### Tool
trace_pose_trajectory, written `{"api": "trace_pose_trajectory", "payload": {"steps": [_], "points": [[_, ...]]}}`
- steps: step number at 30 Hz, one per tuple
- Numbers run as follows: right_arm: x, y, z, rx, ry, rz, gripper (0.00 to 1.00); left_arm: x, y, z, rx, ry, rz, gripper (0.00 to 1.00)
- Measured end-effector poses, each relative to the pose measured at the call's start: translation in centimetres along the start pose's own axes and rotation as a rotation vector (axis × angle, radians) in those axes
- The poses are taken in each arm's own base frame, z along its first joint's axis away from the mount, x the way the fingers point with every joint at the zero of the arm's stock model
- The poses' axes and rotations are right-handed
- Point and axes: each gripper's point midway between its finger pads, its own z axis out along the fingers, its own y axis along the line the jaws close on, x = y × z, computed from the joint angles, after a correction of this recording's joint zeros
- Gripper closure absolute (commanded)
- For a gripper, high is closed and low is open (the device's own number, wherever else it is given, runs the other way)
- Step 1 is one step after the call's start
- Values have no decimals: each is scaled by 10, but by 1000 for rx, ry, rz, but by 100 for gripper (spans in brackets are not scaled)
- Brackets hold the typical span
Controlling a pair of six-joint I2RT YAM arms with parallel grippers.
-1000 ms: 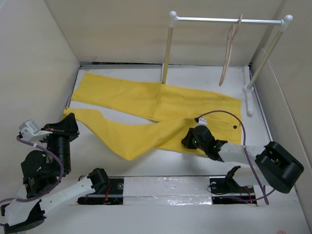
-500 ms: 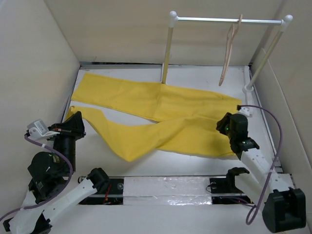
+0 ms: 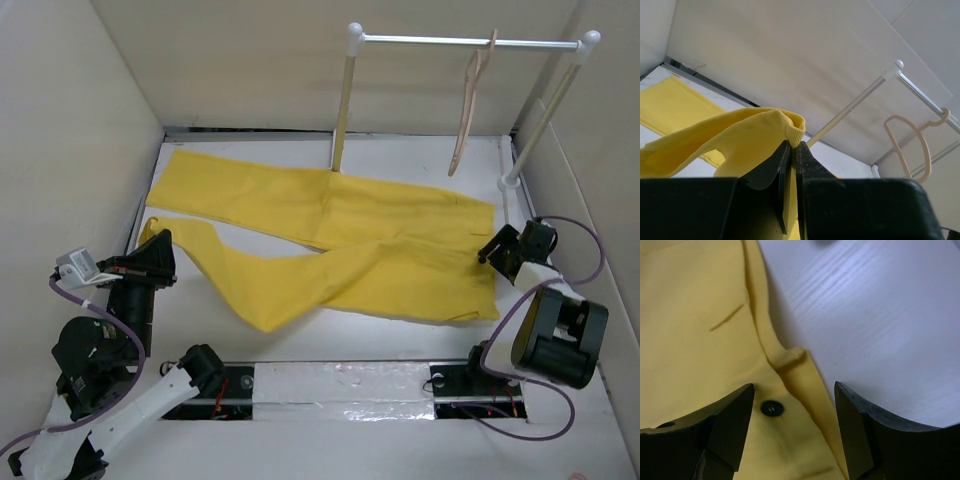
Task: Place the trousers on the hanger
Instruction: Flatten out the trousers at the center of the board.
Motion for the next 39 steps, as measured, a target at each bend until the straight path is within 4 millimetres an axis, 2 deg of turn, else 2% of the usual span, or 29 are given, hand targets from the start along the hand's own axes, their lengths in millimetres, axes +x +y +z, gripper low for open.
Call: {"api": "trace_pose_trajectory", "payload": {"steps": [1, 3, 4, 7, 11, 15, 16, 17, 18, 19, 20, 22, 26, 28, 30, 32, 35, 37, 39], "points": [[0, 5, 7, -27, 21, 2, 46, -1, 1, -1, 1, -4, -3, 100], [2, 13, 18, -75, 46, 9, 67, -3, 1, -2, 3, -9, -8, 100], [3, 16, 22, -98, 53, 19, 85, -3, 1, -2, 4, -10, -9, 100], [2, 28, 31, -159, 71, 39, 100, -3, 1, -2, 4, -9, -9, 100], [-17, 43, 49, -203, 77, 68, 100, -1, 1, -1, 4, -7, -7, 100], [-54, 67, 75, -240, 49, 69, 100, -1, 1, -1, 5, -8, -7, 100], [-63, 74, 80, -247, 37, 62, 95, -1, 1, -1, 5, -8, -6, 100], [-73, 79, 83, -248, 21, 55, 85, -1, 1, -1, 5, -8, -5, 100], [-81, 83, 84, -250, 6, 49, 69, -1, 1, -1, 5, -7, -4, 100], [-87, 86, 84, -247, -12, 42, 42, -1, 1, -1, 4, -7, -3, 100], [-93, 88, 81, -241, -33, 37, 32, 0, 1, -1, 4, -6, -2, 100], [-104, 87, 72, -226, -71, 25, 17, 2, 2, -1, 3, -3, 2, 100], [-113, 78, 23, -190, -198, 27, 22, 4, 2, 0, 2, 0, 6, 100], [-102, 63, -3, -165, -248, 49, 29, 4, 2, -1, 2, 0, 5, 100], [-84, 41, -22, -145, -286, 85, 31, 3, 2, -1, 2, -2, 4, 100], [-64, 10, -28, -91, -296, 134, 32, 2, 3, -2, 4, -5, -1, 100], [-26, -36, -28, 0, -253, 210, 30, -1, 4, -4, 6, -13, -10, 100], [-9, -47, -26, 20, -208, 231, 30, -2, 5, -4, 6, -16, -14, 100], [-2, -44, -23, -1, -173, 225, 30, -2, 5, -4, 8, -16, -14, 100]]}}
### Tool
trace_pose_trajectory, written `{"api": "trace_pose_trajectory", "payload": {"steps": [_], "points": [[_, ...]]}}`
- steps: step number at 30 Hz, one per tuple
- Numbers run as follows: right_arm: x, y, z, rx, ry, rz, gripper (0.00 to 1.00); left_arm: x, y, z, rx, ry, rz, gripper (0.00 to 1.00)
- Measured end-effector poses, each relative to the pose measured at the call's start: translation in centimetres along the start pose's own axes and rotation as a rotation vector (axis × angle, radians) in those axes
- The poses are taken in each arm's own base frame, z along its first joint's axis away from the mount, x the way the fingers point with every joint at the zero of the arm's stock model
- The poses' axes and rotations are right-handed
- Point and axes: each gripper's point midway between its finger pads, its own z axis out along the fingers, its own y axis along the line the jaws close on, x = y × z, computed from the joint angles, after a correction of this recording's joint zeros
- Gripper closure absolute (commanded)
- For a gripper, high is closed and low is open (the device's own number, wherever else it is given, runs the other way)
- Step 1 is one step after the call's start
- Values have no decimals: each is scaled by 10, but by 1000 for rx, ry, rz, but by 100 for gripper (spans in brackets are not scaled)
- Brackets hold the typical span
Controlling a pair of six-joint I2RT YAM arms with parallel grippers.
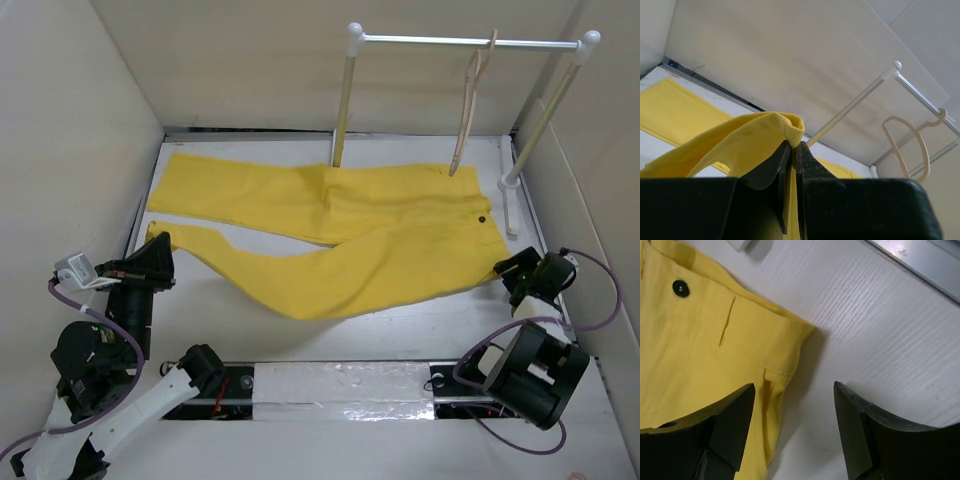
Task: Place the trousers on the hanger
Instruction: Flatten out the trousers at the center of the board, then fold the trousers at the center of the board.
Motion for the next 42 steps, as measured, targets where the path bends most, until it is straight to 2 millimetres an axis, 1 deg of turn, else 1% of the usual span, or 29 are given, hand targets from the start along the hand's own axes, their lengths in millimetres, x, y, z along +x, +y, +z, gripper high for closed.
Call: {"api": "trace_pose_trajectory", "payload": {"steps": [3, 4, 5, 6, 7, 8, 10, 13, 15, 17, 19, 21, 23, 25, 28, 29, 32, 37, 38, 40, 42], "points": [[9, 5, 8, -39, 73, 5, 30, 0, 0, 0, 1, 0, 0, 100], [13, 7, 11, -53, 103, 13, 33, 0, 0, 0, 1, 0, 0, 100], [11, 11, 15, -77, 114, 17, 37, 0, 0, 0, 1, 0, 0, 100], [10, 16, 19, -102, 122, 19, 45, 0, 0, 0, 1, 0, 0, 100], [12, 17, 23, -113, 140, 25, 61, 0, 0, 0, 1, 0, -1, 100], [13, 20, 25, -127, 149, 31, 72, -1, 0, 0, 1, -1, -2, 100], [18, 21, 27, -139, 176, 56, 100, -2, 1, -1, -2, -5, -4, 100], [15, 23, 21, -149, 157, 84, 100, -5, 5, -2, -13, -16, -11, 100], [7, 26, 10, -153, 120, 86, 100, -8, 9, -3, -29, -28, -18, 100], [-12, 32, -9, -154, 36, 65, 100, -11, 13, -5, -48, -42, -26, 100], [-35, 40, -31, -161, -74, 41, 100, -16, 20, -7, -76, -62, -37, 100], [-51, 46, -53, -162, -158, 25, 100, -23, 28, -9, -111, -86, -47, 100], [-64, 47, -74, -144, -219, 18, 100, -31, 38, -13, -155, -118, -59, 100], [-72, 48, -88, -123, -249, 11, 100, -41, 47, -18, -192, -155, -76, 100], [-80, 44, -105, -75, -259, 1, 100, -51, 60, -25, -238, -193, -102, 100], [-81, 39, -112, -35, -251, -3, 100, -54, 62, -27, -252, -199, -107, 100], [-80, 34, -125, 25, -235, -20, 100, -59, 68, -30, -281, -208, -118, 100], [-83, 37, -151, 74, -260, -97, 100, -65, 76, -31, -310, -181, -148, 100], [-84, 39, -154, 69, -272, -111, 98, -65, 79, -30, -324, -172, -157, 100], [-86, 43, -157, 51, -286, -133, 98, -62, 83, -26, -341, -137, -162, 100], [-89, 46, -150, 40, -268, -140, 100, -51, 77, -15, -310, -60, -155, 100]]}}
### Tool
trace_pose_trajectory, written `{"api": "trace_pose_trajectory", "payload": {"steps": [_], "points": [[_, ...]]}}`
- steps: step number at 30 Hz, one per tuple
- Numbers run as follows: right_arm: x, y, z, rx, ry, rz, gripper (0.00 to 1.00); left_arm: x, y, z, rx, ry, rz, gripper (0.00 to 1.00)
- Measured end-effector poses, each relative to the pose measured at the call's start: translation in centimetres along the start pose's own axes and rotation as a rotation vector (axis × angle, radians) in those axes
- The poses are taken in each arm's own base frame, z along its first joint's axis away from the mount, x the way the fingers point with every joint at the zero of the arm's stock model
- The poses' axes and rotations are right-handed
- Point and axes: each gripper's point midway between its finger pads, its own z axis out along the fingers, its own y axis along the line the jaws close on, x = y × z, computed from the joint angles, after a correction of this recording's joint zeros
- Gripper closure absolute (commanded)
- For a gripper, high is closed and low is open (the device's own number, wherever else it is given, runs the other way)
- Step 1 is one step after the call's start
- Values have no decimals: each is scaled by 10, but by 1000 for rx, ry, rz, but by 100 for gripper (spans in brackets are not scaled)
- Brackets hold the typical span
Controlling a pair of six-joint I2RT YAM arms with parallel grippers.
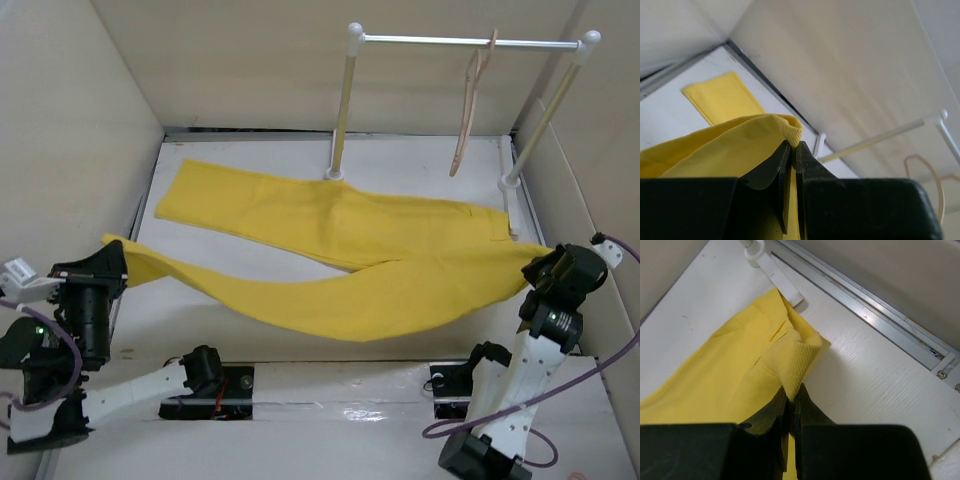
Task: Place the trousers on the hanger
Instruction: Fold the trousers at the center of the board.
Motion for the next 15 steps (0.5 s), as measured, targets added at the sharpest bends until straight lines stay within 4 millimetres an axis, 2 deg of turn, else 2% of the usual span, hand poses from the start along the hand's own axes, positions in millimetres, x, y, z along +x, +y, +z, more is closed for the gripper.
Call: {"api": "trace_pose_trajectory", "payload": {"steps": [5, 8, 9, 12, 15], "points": [[5, 7, 40, 5, 119, 16, 100, 28, -25, 7, 96, 140, 90, 100], [3, 13, 53, 3, 160, 26, 100, 37, -30, 7, 99, 147, 109, 100], [0, 17, 55, -8, 156, 28, 100, 46, -34, 6, 89, 142, 133, 100], [-6, 27, 51, -52, 127, 34, 100, 86, -60, 0, 77, 133, 276, 100], [-16, 37, 40, -110, 67, 41, 100, 137, -107, -8, 93, 140, 427, 100]]}}
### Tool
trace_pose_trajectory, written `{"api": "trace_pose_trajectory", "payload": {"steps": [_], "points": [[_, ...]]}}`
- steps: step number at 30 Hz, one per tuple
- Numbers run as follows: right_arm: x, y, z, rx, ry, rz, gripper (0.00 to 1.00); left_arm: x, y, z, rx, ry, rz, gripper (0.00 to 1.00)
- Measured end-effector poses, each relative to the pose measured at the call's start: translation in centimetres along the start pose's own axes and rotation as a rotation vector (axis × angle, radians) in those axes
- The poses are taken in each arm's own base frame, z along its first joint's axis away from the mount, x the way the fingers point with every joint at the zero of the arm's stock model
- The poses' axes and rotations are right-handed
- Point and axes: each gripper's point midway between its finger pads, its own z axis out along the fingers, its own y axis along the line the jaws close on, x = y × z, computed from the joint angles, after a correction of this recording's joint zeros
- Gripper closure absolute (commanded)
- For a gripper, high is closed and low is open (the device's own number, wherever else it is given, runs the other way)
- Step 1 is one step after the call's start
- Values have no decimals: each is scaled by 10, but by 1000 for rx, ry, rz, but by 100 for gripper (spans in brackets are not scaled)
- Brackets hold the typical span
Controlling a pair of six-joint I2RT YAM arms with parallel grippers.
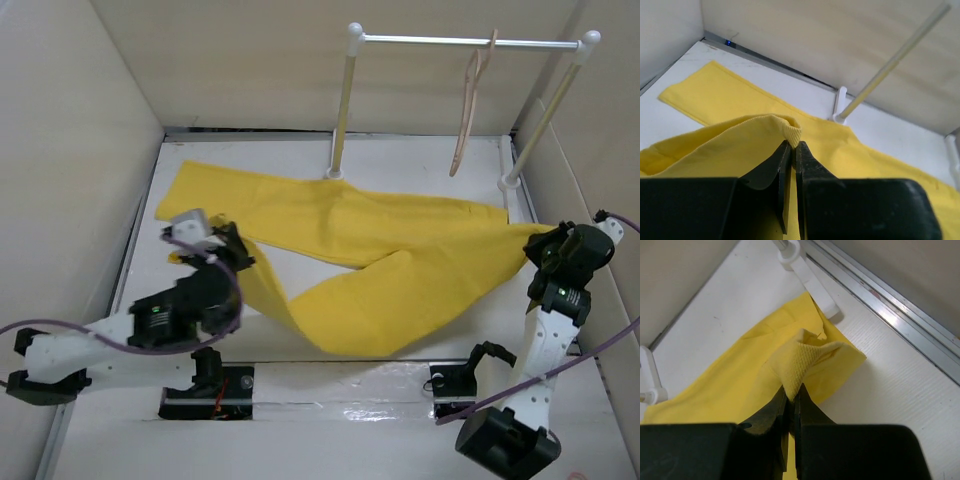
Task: Place the trousers on the hanger
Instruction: Fold the trousers at the center of the board.
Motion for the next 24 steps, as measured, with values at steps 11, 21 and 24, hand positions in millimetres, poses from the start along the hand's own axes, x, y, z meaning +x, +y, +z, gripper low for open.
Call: {"api": "trace_pose_trajectory", "payload": {"steps": [11, 21, 24], "points": [[17, 0, 5, -53, -14, 21, 100, 64, 124, 135, -576, 77, 93, 100], [21, -3, 31, -38, 25, 26, 100, 25, 228, 150, -855, 58, -73, 100], [22, -5, 45, -19, 62, 30, 100, 44, 250, 159, -931, 127, -51, 100]]}}
